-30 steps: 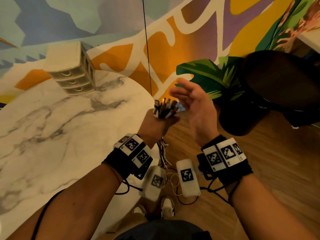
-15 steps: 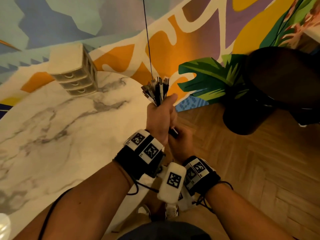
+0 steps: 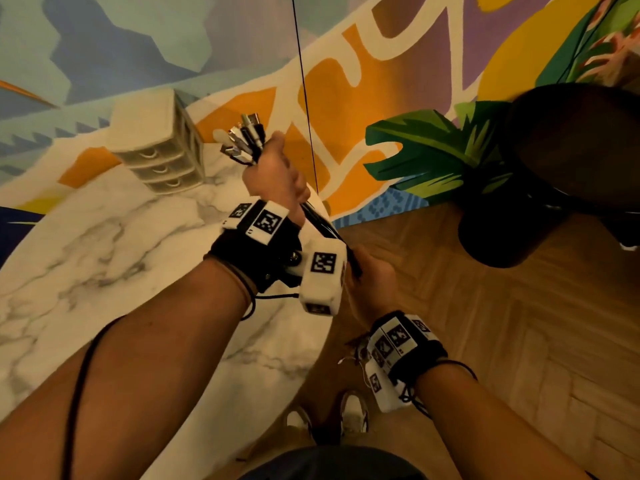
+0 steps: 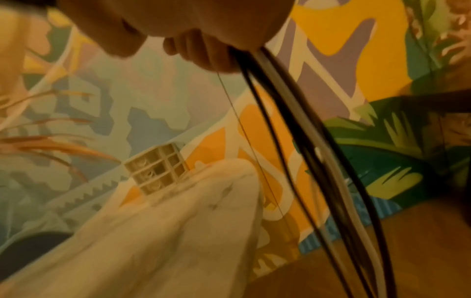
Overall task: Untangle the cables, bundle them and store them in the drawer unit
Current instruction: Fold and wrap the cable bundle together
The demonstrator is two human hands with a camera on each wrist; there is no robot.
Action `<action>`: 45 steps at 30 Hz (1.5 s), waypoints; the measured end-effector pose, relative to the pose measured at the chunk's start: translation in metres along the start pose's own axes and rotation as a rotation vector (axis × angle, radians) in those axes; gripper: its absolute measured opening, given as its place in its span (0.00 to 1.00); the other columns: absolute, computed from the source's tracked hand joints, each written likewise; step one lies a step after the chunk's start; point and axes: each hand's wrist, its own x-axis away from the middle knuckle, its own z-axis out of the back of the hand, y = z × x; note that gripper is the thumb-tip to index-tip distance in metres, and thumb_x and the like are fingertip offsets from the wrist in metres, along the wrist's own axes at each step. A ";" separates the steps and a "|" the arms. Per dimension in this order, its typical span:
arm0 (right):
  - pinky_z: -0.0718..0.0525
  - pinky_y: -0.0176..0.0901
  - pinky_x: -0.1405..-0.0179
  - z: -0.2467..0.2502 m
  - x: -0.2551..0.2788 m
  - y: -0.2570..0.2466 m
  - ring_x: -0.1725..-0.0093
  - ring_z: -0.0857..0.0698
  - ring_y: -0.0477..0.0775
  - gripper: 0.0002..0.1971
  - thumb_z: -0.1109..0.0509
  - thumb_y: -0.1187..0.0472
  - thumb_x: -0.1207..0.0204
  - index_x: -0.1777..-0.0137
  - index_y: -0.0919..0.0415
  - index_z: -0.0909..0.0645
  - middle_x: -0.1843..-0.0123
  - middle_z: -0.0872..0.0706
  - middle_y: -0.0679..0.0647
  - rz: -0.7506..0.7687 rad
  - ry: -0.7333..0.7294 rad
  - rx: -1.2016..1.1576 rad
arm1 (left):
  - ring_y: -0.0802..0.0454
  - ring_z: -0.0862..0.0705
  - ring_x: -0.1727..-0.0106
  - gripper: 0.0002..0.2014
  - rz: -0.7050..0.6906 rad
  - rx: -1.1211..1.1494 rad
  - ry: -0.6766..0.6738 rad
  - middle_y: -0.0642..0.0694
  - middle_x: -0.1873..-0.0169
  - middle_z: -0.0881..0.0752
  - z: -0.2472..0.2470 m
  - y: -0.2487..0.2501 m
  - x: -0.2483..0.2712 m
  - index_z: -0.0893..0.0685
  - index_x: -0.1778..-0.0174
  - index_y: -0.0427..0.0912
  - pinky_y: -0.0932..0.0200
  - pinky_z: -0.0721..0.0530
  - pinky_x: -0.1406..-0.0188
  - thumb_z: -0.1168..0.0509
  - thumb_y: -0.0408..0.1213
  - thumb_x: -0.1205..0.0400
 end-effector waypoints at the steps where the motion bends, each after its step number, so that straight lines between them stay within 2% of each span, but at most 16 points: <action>1: 0.21 0.53 0.70 0.002 -0.003 0.002 0.70 0.19 0.57 0.24 0.43 0.41 0.24 0.55 0.61 0.17 0.68 0.15 0.56 -0.034 -0.071 -0.019 | 0.55 0.45 0.88 0.24 0.011 0.015 -0.004 0.52 0.88 0.40 0.004 -0.001 -0.005 0.39 0.79 0.48 0.70 0.45 0.85 0.36 0.42 0.19; 4: 0.31 0.46 0.75 0.017 -0.013 -0.004 0.78 0.30 0.50 0.21 0.40 0.44 0.21 0.69 0.57 0.25 0.76 0.26 0.51 -0.232 -0.309 -0.356 | 0.56 0.46 0.88 0.26 0.049 0.087 -0.111 0.52 0.88 0.41 0.015 -0.004 -0.013 0.41 0.80 0.48 0.70 0.46 0.87 0.38 0.46 0.17; 7: 0.43 0.35 0.83 0.030 -0.020 -0.009 0.82 0.41 0.45 0.23 0.43 0.47 0.17 0.74 0.53 0.35 0.79 0.36 0.46 -0.512 -0.424 -0.707 | 0.56 0.47 0.88 0.28 0.125 0.075 -0.413 0.52 0.90 0.43 0.022 0.002 -0.005 0.42 0.82 0.48 0.68 0.49 0.87 0.43 0.49 0.16; 11: 0.46 0.35 0.85 0.037 -0.024 0.000 0.81 0.44 0.44 0.19 0.38 0.47 0.19 0.71 0.50 0.35 0.78 0.40 0.45 -0.749 -0.434 -0.953 | 0.54 0.40 0.88 0.25 0.120 -0.314 -0.730 0.52 0.89 0.39 0.028 0.009 0.031 0.37 0.83 0.45 0.61 0.34 0.85 0.39 0.42 0.20; 15: 0.49 0.41 0.73 0.035 -0.031 0.006 0.78 0.41 0.46 0.20 0.29 0.42 0.30 0.72 0.51 0.31 0.77 0.37 0.47 -0.765 -0.530 -0.890 | 0.59 0.16 0.69 0.07 -0.139 -1.245 -1.070 0.54 0.74 0.14 0.037 0.008 0.064 0.16 0.64 0.46 0.61 0.21 0.66 0.33 0.32 0.20; 18: 0.40 0.39 0.76 0.036 -0.038 -0.004 0.74 0.38 0.48 0.18 0.30 0.39 0.30 0.65 0.52 0.28 0.72 0.35 0.49 -0.714 -0.607 -0.787 | 0.48 0.15 0.52 0.07 -0.637 -2.294 -1.497 0.49 0.55 0.12 0.046 0.012 0.052 0.16 0.50 0.46 0.56 0.19 0.52 0.38 0.41 0.19; 21: 0.35 0.36 0.78 0.043 -0.039 -0.011 0.77 0.38 0.46 0.19 0.41 0.43 0.19 0.68 0.53 0.33 0.73 0.37 0.48 -0.651 -0.616 -0.720 | 0.46 0.15 0.50 0.10 -0.729 -2.612 -1.442 0.49 0.53 0.13 0.042 0.024 0.030 0.18 0.46 0.48 0.52 0.19 0.49 0.41 0.44 0.18; 25: 0.41 0.37 0.79 0.048 -0.043 -0.012 0.80 0.40 0.46 0.24 0.40 0.40 0.21 0.74 0.53 0.33 0.77 0.36 0.46 -0.737 -0.524 -0.773 | 0.44 0.15 0.51 0.11 -0.918 -2.402 -1.348 0.49 0.54 0.12 0.046 0.019 0.012 0.18 0.47 0.46 0.52 0.18 0.49 0.44 0.43 0.18; 29: 0.40 0.31 0.87 0.050 -0.048 -0.021 0.87 0.39 0.44 0.29 0.45 0.38 0.20 0.80 0.52 0.38 0.85 0.37 0.44 -0.793 -0.502 -1.240 | 0.48 0.21 0.69 0.06 -1.357 -1.615 -0.999 0.48 0.75 0.17 0.061 -0.017 0.014 0.18 0.67 0.47 0.59 0.26 0.62 0.39 0.37 0.27; 32: 0.40 0.30 0.86 0.049 -0.045 -0.030 0.88 0.39 0.45 0.28 0.48 0.37 0.21 0.80 0.51 0.38 0.86 0.38 0.45 -0.713 -0.705 -1.525 | 0.57 0.21 0.73 0.10 -0.835 -1.131 -0.630 0.55 0.79 0.20 0.053 -0.021 0.038 0.26 0.67 0.47 0.68 0.25 0.68 0.38 0.31 0.21; 34: 0.43 0.33 0.83 0.047 -0.041 -0.034 0.85 0.42 0.46 0.26 0.47 0.36 0.23 0.78 0.50 0.40 0.83 0.41 0.45 -0.642 -0.830 -1.577 | 0.60 0.20 0.72 0.09 -0.488 -0.972 -0.564 0.60 0.81 0.20 0.047 -0.031 0.045 0.25 0.60 0.45 0.68 0.20 0.73 0.45 0.30 0.15; 36: 0.45 0.34 0.82 0.045 -0.039 -0.037 0.84 0.44 0.47 0.27 0.44 0.35 0.24 0.78 0.50 0.41 0.82 0.42 0.46 -0.601 -0.912 -1.577 | 0.53 0.17 0.65 0.06 -0.579 -0.990 -0.602 0.55 0.74 0.17 0.046 -0.036 0.042 0.21 0.59 0.50 0.55 0.18 0.64 0.39 0.41 0.17; 38: 0.45 0.35 0.82 0.042 -0.037 -0.035 0.84 0.45 0.48 0.28 0.49 0.34 0.23 0.80 0.50 0.41 0.83 0.43 0.46 -0.592 -0.978 -1.555 | 0.48 0.17 0.65 0.07 -0.461 -0.934 -0.676 0.47 0.71 0.16 0.046 -0.039 0.041 0.17 0.65 0.58 0.46 0.19 0.62 0.33 0.51 0.22; 40: 0.42 0.34 0.82 0.040 -0.036 -0.033 0.84 0.43 0.48 0.31 0.53 0.32 0.24 0.81 0.53 0.43 0.83 0.43 0.47 -0.595 -1.035 -1.554 | 0.53 0.16 0.67 0.06 -0.269 -0.781 -0.675 0.48 0.72 0.14 0.044 -0.037 0.044 0.15 0.67 0.55 0.52 0.17 0.65 0.28 0.45 0.24; 43: 0.28 0.36 0.77 0.037 -0.037 -0.033 0.84 0.37 0.51 0.40 0.50 0.24 0.30 0.78 0.64 0.46 0.84 0.43 0.54 -0.601 -0.990 -1.410 | 0.42 0.13 0.74 0.04 -0.018 -0.673 -0.572 0.41 0.72 0.11 0.037 -0.037 0.058 0.15 0.63 0.49 0.55 0.16 0.74 0.28 0.40 0.24; 45: 0.21 0.41 0.71 0.039 -0.035 -0.034 0.82 0.30 0.53 0.42 0.52 0.23 0.30 0.69 0.69 0.33 0.82 0.34 0.57 -0.605 -0.825 -1.202 | 0.41 0.15 0.79 0.03 -0.011 -0.667 -0.506 0.42 0.73 0.11 0.033 -0.040 0.060 0.15 0.61 0.48 0.57 0.18 0.79 0.29 0.40 0.23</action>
